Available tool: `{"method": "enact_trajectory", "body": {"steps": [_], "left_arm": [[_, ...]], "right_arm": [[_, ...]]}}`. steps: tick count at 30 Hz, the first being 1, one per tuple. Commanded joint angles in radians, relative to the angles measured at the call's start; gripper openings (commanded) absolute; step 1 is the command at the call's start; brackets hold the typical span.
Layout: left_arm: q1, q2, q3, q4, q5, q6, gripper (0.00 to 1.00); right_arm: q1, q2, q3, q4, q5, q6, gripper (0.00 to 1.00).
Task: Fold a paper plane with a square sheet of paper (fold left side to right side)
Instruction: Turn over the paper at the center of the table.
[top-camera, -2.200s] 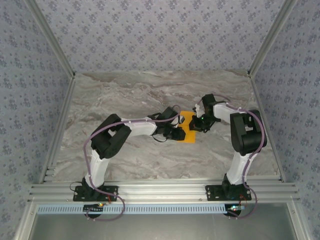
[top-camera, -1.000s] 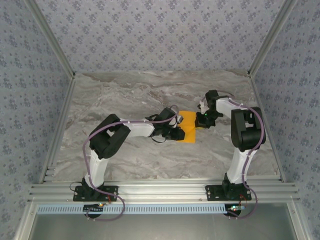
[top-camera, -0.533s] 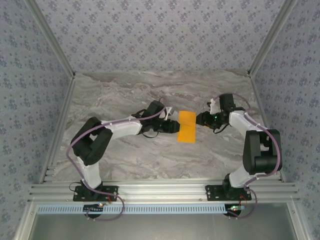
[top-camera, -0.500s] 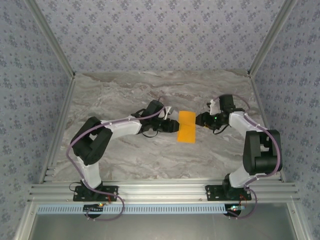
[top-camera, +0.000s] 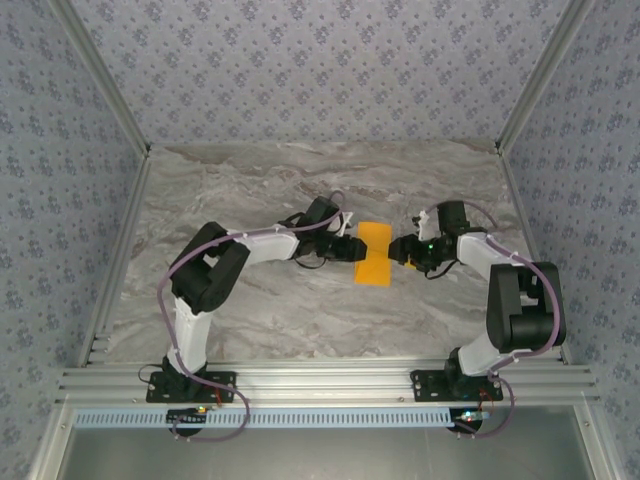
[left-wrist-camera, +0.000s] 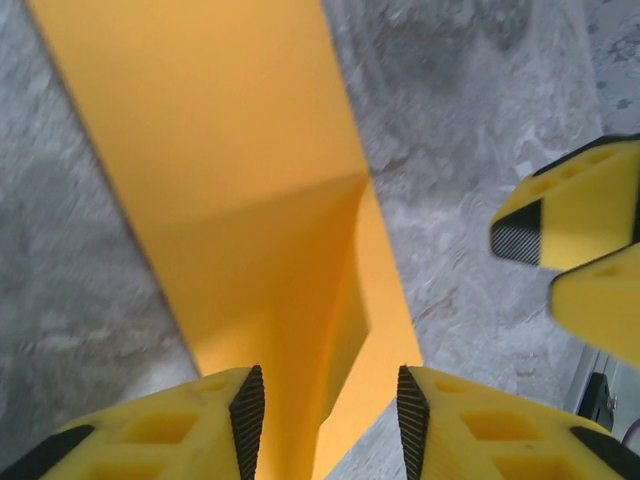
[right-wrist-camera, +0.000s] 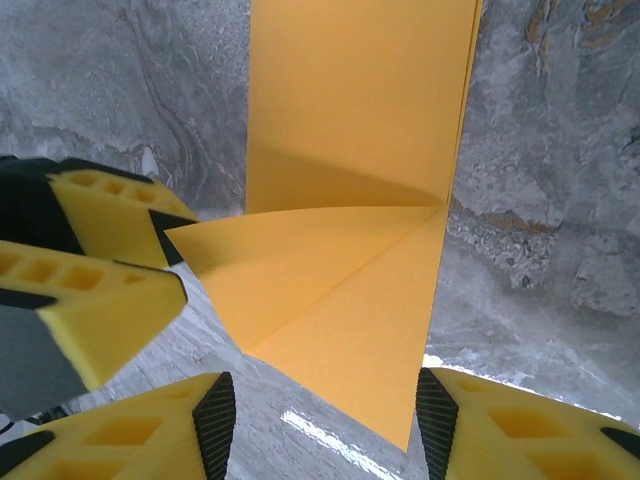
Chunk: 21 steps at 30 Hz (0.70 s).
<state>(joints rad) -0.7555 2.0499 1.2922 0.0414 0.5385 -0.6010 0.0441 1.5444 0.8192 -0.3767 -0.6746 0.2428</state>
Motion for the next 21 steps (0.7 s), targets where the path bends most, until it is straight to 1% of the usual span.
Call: {"method": "enact_trajectory", "body": {"steps": [1,3,6,9,14,18,21], "left_arm": [[-0.008,0.035,0.049,-0.025,0.019,0.021,0.31],[-0.007,0.038,0.053,-0.029,0.014,0.024,0.22],[-0.008,0.024,0.048,-0.044,-0.008,0.037,0.11],[-0.003,-0.006,0.025,-0.047,-0.036,0.049,0.04],[0.008,-0.049,-0.005,-0.040,-0.046,0.053,0.02],[0.012,-0.062,-0.016,-0.041,-0.050,0.055,0.02],[0.013,-0.067,-0.021,-0.039,-0.055,0.053,0.02]], "right_arm": [[-0.002,-0.026,-0.009,-0.014,-0.025,-0.007,0.55],[-0.002,-0.024,-0.010,-0.010,-0.029,-0.004,0.56],[-0.002,-0.021,-0.012,-0.002,-0.037,0.005,0.60],[-0.002,-0.013,-0.014,0.011,-0.052,0.017,0.64],[0.008,0.021,-0.018,0.059,-0.101,0.048,0.69],[0.022,0.068,-0.008,0.100,-0.134,0.076,0.69],[0.032,0.101,0.013,0.106,-0.136,0.083,0.69]]}}
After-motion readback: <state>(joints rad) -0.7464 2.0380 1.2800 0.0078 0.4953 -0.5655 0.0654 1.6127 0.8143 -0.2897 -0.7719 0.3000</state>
